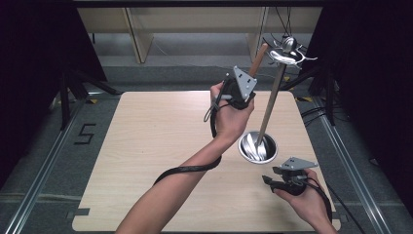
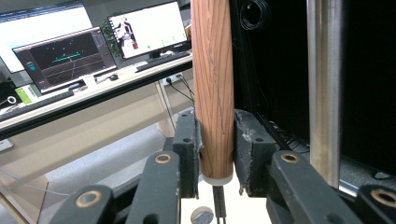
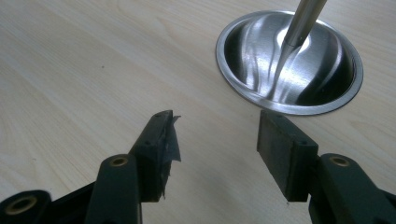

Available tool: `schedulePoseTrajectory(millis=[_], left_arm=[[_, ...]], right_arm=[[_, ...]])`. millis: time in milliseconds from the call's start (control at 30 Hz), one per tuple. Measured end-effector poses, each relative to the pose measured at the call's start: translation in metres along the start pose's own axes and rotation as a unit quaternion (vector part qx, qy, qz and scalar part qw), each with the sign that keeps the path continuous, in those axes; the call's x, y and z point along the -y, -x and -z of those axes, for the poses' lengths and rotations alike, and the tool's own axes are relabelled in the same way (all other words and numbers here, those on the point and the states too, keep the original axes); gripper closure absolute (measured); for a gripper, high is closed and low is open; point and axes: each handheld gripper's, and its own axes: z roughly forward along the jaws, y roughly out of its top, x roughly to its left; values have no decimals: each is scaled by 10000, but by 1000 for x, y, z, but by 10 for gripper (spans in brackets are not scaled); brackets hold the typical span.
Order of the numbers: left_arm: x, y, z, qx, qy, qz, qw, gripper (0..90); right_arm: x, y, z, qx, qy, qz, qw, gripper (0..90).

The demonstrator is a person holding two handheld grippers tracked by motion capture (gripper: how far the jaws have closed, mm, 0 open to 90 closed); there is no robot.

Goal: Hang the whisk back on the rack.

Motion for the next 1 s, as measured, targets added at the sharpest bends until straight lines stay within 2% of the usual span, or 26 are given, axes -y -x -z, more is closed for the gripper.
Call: schedulePoseTrajectory(millis=[167,267,300,433,500,700,833,1000], left_arm=[[0,3,0,118,-81,-125,9998,688],[0,4,0,146,-43,-181,9997,677],[0,5,1,148,-40,-216,9996,673],[-1,6,1,197,-35,-265,9994,666],[-1,6,1,250,-41,-288,9993,654],[-3,8,3,326,-76,-363,9988,625],[-3,8,8,401,-77,-382,9984,617],[0,1,25,567,-110,-390,9976,599]], right_arm=[[-1,-2,1,-43,-53,-127,9999,470],[0,-1,0,-10,-2,-17,10000,470],[0,-2,1,-44,-59,-163,9998,469],[0,-2,1,-49,-60,-153,9999,470],[-1,0,1,7,-13,-11,10000,469],[-1,0,0,-2,-42,-6,10000,469],[-1,0,1,2,-34,-7,10000,469],[0,0,1,-30,-54,-72,10000,468]])
